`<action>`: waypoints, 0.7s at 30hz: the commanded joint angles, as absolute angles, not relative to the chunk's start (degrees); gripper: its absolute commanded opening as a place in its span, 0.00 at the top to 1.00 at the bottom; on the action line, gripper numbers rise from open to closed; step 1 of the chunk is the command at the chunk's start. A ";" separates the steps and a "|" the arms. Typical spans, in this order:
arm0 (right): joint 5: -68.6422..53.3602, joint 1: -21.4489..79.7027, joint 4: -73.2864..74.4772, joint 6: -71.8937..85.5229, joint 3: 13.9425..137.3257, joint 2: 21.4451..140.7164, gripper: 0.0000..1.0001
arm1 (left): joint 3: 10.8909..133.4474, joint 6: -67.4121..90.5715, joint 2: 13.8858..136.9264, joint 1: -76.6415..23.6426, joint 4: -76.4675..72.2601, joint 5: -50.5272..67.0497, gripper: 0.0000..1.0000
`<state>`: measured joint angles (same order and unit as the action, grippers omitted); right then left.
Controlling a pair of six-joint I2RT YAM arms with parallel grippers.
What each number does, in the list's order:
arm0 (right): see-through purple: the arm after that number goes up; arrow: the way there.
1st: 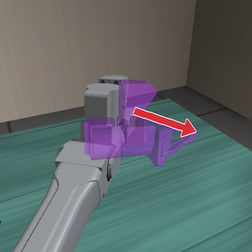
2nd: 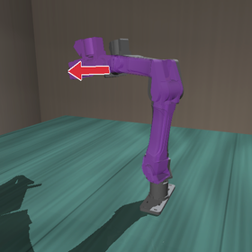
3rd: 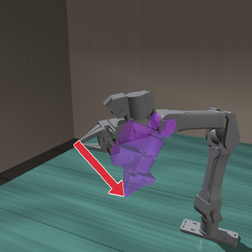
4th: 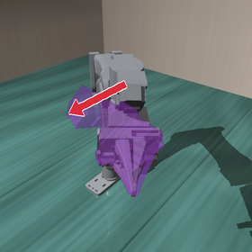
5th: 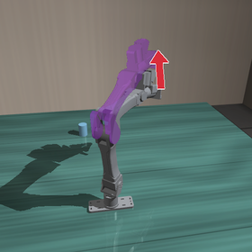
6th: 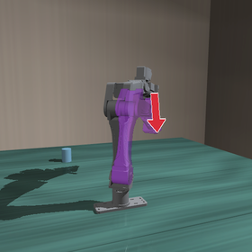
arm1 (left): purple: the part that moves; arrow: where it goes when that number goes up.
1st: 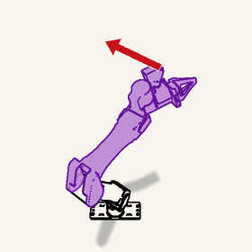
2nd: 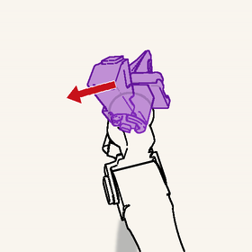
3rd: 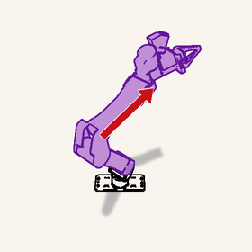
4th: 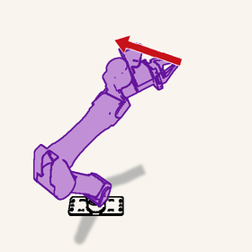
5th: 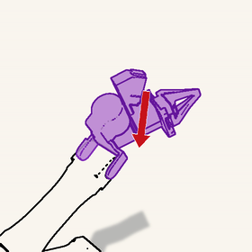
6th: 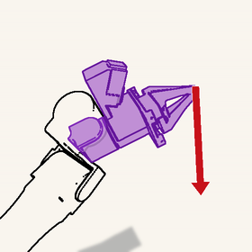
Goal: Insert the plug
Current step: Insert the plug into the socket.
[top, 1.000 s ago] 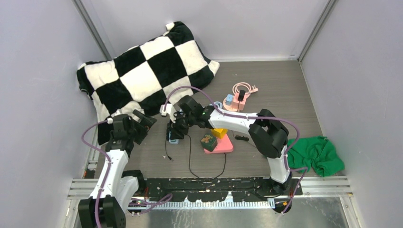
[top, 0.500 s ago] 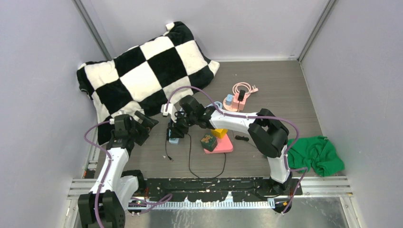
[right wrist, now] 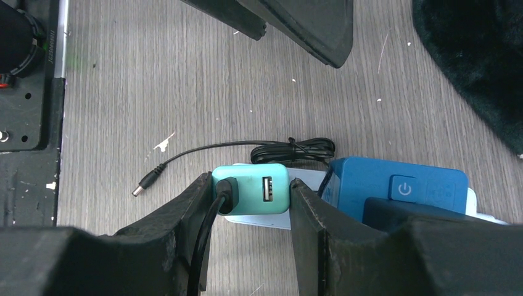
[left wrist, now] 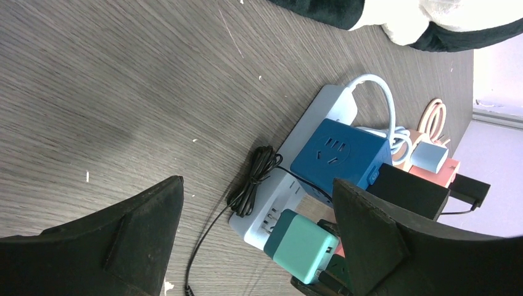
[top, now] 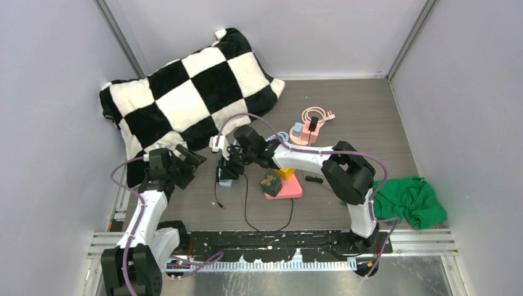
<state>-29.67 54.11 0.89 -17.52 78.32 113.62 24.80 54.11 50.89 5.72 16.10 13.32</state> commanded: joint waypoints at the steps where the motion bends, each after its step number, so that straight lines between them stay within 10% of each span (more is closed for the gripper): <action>1: -24.08 53.89 2.34 -21.76 77.24 113.39 0.78 | 24.87 54.51 51.05 6.06 14.12 14.19 0.09; 21: -23.55 54.33 6.31 -20.64 78.19 113.43 0.79 | 25.05 53.89 50.54 6.11 15.27 13.27 0.11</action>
